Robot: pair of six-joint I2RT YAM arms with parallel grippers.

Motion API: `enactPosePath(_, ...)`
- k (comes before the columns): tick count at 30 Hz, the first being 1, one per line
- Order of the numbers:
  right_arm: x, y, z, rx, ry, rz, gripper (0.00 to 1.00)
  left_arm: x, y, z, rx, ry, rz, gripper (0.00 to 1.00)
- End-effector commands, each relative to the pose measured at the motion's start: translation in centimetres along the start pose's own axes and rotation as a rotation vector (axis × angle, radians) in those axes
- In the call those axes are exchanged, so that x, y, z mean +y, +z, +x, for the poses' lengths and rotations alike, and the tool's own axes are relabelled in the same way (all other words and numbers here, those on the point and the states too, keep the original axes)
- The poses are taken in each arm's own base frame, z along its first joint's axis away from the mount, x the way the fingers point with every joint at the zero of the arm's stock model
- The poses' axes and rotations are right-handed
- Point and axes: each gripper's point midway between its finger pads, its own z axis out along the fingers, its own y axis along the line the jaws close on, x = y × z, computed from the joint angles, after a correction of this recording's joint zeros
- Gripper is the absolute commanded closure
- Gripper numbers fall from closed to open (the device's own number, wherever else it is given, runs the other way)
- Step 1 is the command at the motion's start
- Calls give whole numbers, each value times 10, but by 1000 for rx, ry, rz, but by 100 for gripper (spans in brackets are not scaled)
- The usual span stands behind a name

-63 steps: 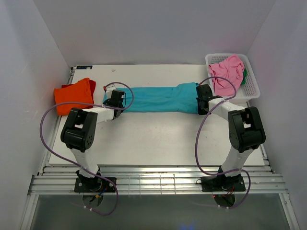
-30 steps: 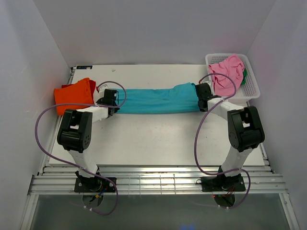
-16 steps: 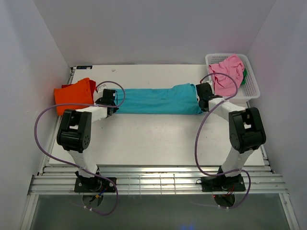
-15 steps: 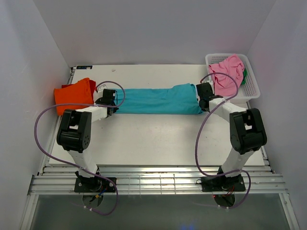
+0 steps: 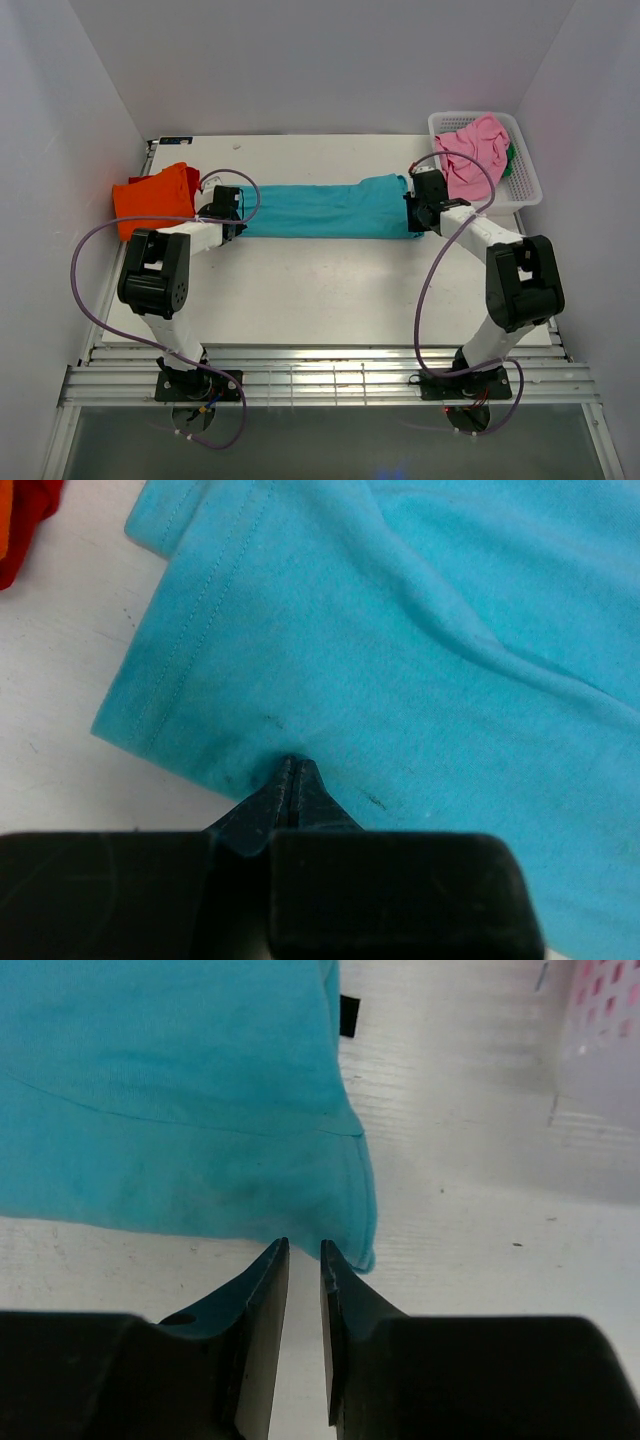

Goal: Fold and stack the t-shirts
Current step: Fold the other side of the tshirt into a rectangle

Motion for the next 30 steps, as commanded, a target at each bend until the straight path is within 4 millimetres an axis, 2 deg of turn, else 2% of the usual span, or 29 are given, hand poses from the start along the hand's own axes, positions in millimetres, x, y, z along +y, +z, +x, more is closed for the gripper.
enactPosePath(1, 17, 9, 6, 45, 9, -85, 75, 10, -10, 7, 46, 14, -20, 100)
enactPosePath(13, 16, 23, 24, 121, 1, -66, 76, 10, -9, 9, 54, 16, -19, 100)
enactPosePath(19, 6, 37, 33, 152, -4, 8, 77, 11, -10, 8, 49, 22, -24, 100)
enactPosePath(23, -1, 41, 30, 135, -5, 48, 78, 12, -10, 7, 47, 26, -26, 100)
enactPosePath(30, -15, 49, 10, 94, -18, 139, 80, 13, -11, 8, 50, 28, -29, 100)
